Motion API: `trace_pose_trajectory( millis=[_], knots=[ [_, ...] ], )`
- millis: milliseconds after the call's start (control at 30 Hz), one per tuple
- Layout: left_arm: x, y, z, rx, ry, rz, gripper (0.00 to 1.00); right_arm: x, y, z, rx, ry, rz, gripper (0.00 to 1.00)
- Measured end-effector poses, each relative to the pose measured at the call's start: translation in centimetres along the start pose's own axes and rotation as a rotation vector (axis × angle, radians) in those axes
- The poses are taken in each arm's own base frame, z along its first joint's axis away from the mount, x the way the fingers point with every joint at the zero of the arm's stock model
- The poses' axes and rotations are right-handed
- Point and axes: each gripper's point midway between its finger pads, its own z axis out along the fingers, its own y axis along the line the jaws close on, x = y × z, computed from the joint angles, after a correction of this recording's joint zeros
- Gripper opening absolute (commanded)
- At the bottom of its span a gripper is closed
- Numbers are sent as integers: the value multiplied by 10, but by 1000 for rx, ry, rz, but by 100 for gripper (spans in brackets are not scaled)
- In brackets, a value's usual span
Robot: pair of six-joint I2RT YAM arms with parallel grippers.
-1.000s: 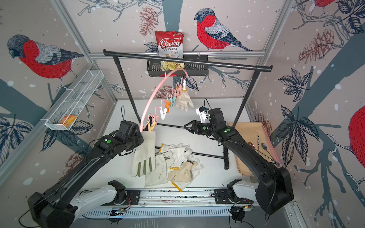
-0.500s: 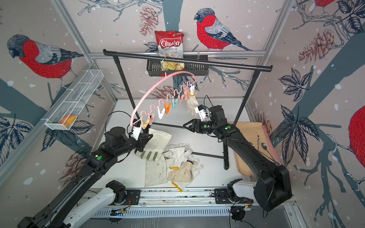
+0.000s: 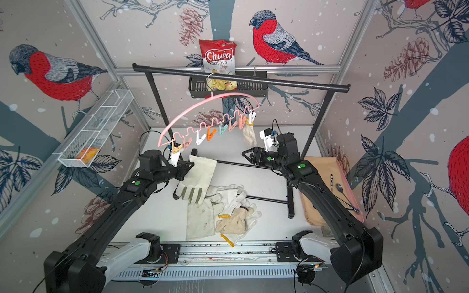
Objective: Clip the gloves onto a hanger to dry
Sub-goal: Open the clamp at the hanger.
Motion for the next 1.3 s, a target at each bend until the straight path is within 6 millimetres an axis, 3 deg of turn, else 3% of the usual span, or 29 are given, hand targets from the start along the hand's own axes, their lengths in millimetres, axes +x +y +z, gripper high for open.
trace_pose_trajectory(
  millis=[133, 333, 500, 700, 867, 1067, 1300],
  knots=[
    [2, -1, 4, 32, -3, -40, 0, -15, 3, -9, 38, -61, -17, 58],
    [20, -7, -1, 67, -8, -78, 0, -46, 16, -24, 63, -172, -59, 56],
    [9, -12, -1, 94, -34, -72, 0, -72, 32, -33, 49, -260, -126, 55],
    [-9, -15, 1, 120, -68, -98, 0, -102, 45, -30, 39, -293, -196, 55],
    [-16, -9, 6, 95, -83, -148, 0, -115, 48, -25, 29, -291, -242, 55],
    [-40, -2, 6, 47, -155, -216, 0, -118, 50, -21, 13, -276, -262, 55],
    [-70, -36, 21, 114, -185, -198, 0, -117, 51, -19, 4, -267, -284, 55]
  ],
)
